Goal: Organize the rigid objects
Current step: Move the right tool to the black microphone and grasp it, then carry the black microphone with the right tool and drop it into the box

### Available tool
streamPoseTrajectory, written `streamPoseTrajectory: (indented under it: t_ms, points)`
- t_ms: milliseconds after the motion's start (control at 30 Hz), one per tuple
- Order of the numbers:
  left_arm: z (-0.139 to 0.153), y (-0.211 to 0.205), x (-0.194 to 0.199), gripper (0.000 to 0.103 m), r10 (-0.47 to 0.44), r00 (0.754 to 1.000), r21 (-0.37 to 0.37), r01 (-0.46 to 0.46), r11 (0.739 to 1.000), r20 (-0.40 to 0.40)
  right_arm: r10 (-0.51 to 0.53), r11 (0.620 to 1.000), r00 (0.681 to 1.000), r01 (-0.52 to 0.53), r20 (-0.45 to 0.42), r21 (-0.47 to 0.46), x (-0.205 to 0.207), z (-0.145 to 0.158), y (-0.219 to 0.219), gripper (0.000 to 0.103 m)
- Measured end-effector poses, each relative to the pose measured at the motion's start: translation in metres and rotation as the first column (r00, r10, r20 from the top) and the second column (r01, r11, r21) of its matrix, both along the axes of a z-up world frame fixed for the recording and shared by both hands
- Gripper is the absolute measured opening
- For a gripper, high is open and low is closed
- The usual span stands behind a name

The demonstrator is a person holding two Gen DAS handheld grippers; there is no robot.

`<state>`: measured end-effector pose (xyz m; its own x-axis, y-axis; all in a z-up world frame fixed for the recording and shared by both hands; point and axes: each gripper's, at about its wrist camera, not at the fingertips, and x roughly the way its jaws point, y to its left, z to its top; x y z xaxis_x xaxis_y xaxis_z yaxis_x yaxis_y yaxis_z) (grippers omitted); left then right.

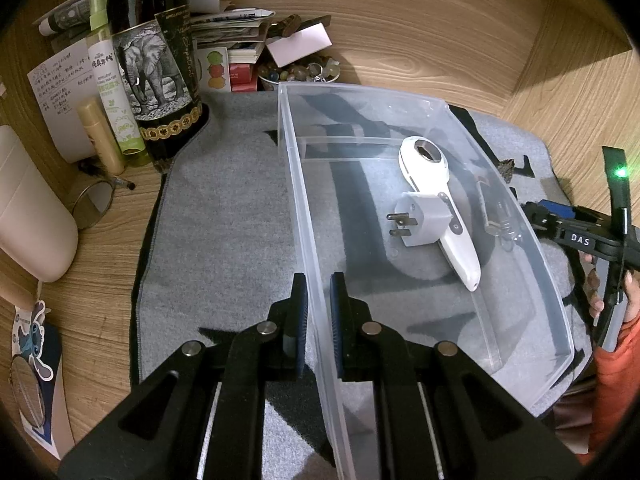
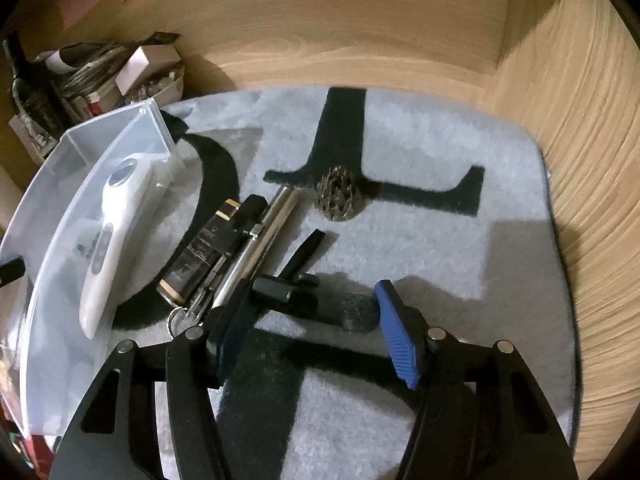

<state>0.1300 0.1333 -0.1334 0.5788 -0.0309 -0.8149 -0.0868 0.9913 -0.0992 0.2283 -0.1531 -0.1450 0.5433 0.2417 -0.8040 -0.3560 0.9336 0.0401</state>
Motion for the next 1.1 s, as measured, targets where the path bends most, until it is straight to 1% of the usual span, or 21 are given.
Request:
streamPoseTrajectory:
  t_ms: [200,467,833,1100]
  points:
    - [0.0,0.001,0.0,0.01,-0.001,1.0,0.0,0.001,1.0,0.0,0.001,1.0,0.998,-0.002,0.064,0.007,-0.011,0.019,0.0,0.058]
    - [0.0,0.0,0.0,0.01,-0.001,1.0,0.001,0.001,1.0,0.0,0.037,0.999,0.986,-0.041,0.164,0.023,-0.024,0.054,0.011,0.058]
    - [0.0,0.001,0.0,0.01,-0.001,1.0,-0.001,0.001,1.0,-0.001,0.112,0.988,0.952,-0.138,0.287,0.074,-0.047,0.098,0.042,0.058]
    - [-0.001,0.0,-0.002,0.01,-0.002,1.0,-0.002,0.002,1.0,-0.001,0.182,0.972,0.927,-0.22,0.329,0.084,-0.057,0.113,0.069,0.058]
